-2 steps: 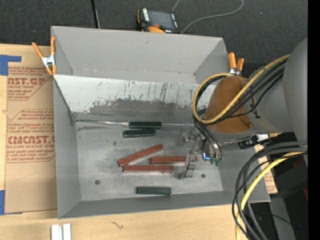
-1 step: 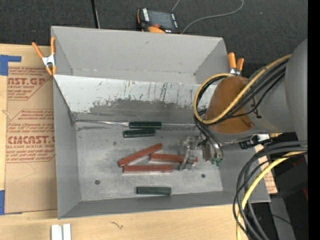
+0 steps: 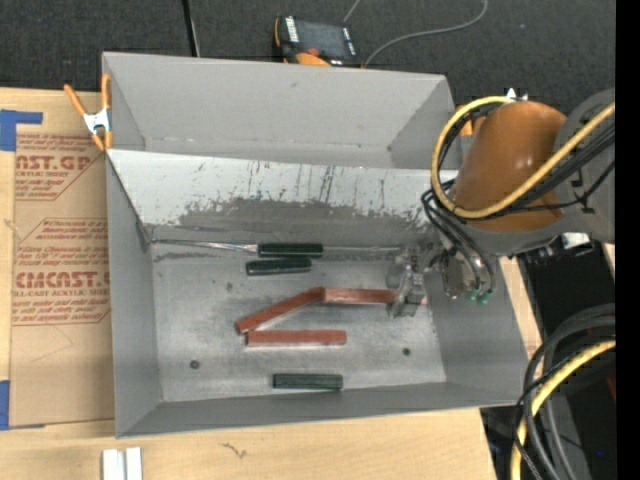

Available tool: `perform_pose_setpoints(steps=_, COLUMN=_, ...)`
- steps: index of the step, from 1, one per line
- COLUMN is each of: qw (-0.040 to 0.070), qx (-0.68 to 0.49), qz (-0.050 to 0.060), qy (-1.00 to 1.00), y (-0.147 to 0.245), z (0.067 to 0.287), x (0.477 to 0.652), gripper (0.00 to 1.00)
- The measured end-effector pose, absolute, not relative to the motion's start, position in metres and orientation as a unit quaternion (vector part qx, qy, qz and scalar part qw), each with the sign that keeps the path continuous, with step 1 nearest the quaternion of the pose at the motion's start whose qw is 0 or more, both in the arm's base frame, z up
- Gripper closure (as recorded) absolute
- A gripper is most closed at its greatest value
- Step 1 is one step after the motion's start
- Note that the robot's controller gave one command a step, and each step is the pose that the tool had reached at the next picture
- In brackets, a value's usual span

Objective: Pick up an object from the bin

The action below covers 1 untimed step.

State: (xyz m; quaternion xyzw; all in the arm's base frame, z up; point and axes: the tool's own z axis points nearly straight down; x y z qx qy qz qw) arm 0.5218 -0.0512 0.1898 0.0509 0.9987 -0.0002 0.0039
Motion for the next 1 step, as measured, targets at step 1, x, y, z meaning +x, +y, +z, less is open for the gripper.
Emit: perform_pose_setpoints(steps=1, qw=0.003, qx=-0.107, qz=-0.001, qy=0.994, y=-0.0549, z=0.2739, x=0.5179, gripper=1.00)
